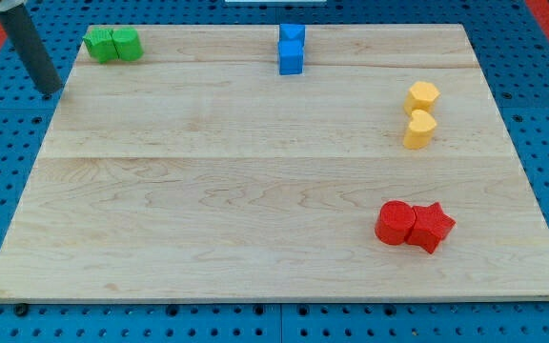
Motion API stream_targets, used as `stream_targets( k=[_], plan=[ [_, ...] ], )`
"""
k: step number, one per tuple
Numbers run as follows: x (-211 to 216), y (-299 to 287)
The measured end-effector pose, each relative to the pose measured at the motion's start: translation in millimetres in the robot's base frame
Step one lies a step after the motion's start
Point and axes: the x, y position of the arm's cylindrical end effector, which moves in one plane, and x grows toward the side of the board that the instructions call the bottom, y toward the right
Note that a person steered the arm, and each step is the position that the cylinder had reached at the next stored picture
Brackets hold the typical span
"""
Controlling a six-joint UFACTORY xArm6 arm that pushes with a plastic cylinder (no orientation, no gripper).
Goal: Push the green star and green circle downwards of the board
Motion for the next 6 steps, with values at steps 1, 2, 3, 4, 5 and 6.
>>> stream_targets(
  k=[1,2,3,4,5,6],
  plan=[
    [-59,26],
    [-88,-1],
    [-87,-1],
    [-102,21],
    [-92,33],
    [-89,21]
  ],
)
